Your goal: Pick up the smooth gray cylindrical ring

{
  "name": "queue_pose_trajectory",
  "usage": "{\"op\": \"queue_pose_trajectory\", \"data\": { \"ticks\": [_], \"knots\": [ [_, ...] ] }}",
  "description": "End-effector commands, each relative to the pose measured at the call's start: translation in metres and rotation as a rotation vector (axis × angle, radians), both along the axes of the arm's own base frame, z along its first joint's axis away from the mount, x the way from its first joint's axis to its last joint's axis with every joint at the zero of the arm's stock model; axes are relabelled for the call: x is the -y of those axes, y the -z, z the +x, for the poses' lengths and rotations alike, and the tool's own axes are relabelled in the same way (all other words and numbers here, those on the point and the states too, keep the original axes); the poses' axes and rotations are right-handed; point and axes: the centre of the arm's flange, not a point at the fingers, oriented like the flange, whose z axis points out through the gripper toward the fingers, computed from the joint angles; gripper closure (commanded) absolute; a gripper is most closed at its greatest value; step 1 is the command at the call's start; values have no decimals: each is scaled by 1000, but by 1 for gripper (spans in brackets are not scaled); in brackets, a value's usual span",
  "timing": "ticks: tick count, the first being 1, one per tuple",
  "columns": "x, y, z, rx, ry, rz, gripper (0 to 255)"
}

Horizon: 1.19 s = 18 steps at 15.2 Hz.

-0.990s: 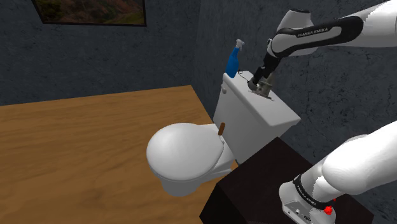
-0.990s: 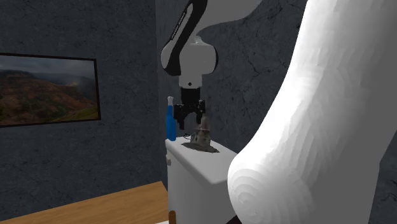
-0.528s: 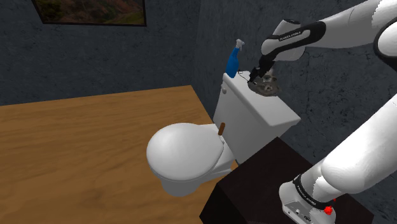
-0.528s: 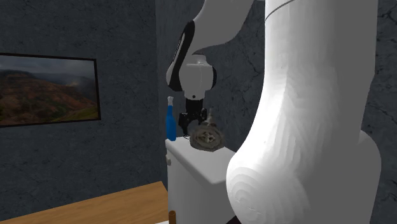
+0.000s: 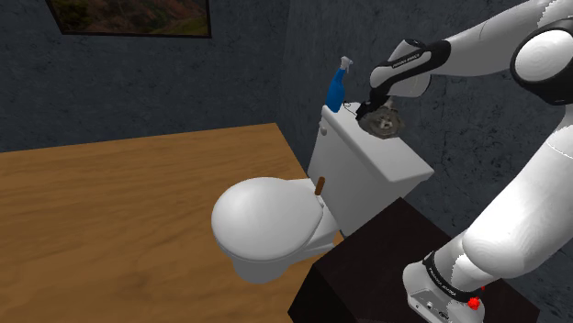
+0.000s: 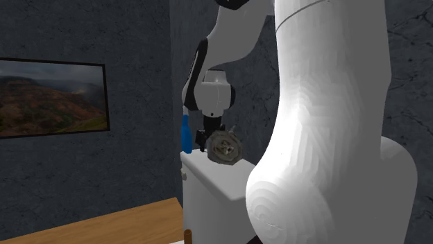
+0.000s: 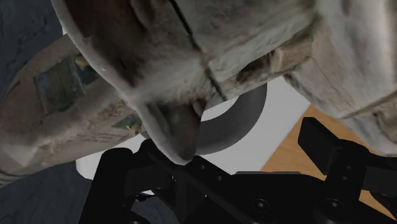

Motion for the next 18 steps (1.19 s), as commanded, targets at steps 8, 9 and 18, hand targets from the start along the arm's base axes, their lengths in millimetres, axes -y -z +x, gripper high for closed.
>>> {"op": "queue_pose_trajectory", "data": {
  "ticks": [8, 9, 18],
  "knots": [
    [-10, 31, 0, -88, 4, 45, 255],
    [-10, 30, -2, -88, 4, 45, 255],
    [-3, -6, -7, -87, 4, 47, 255]
  ]
}}
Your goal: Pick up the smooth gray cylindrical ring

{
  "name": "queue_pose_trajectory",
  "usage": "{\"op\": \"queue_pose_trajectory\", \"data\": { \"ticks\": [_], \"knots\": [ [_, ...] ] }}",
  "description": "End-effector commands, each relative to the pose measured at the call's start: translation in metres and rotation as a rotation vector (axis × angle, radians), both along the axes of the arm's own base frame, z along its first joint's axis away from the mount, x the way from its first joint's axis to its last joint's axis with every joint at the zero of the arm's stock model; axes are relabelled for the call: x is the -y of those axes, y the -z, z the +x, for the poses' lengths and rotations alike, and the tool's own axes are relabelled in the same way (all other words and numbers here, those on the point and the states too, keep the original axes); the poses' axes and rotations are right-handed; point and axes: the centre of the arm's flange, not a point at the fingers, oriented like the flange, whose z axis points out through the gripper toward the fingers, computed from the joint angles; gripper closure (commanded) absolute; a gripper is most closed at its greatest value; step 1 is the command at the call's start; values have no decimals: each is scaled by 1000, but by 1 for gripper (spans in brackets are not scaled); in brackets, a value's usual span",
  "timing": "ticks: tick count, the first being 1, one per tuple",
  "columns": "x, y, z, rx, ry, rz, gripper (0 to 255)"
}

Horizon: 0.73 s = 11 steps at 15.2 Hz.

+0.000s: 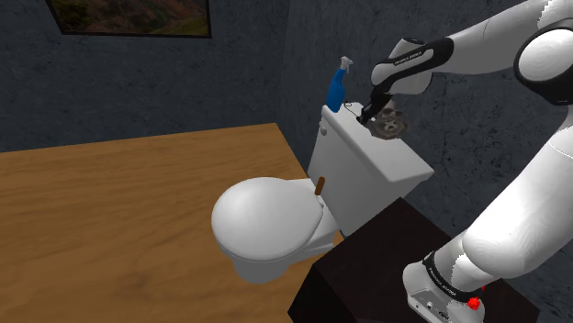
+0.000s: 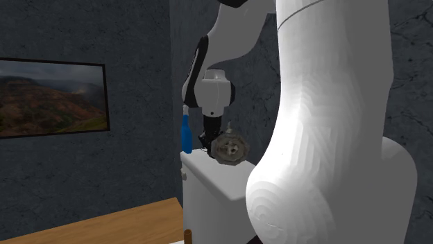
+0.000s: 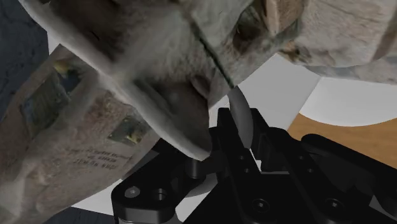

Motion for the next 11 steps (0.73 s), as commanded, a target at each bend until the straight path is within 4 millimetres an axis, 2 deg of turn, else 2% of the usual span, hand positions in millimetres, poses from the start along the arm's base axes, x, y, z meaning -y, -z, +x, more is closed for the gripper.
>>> {"op": "queue_pose_trajectory", "data": {
  "ticks": [1, 9, 11],
  "knots": [
    [1, -12, -1, 0, 0, 0, 255],
    [1, -54, -1, 0, 0, 0, 255],
    [1, -55, -1, 0, 0, 0, 255]
  ]
}}
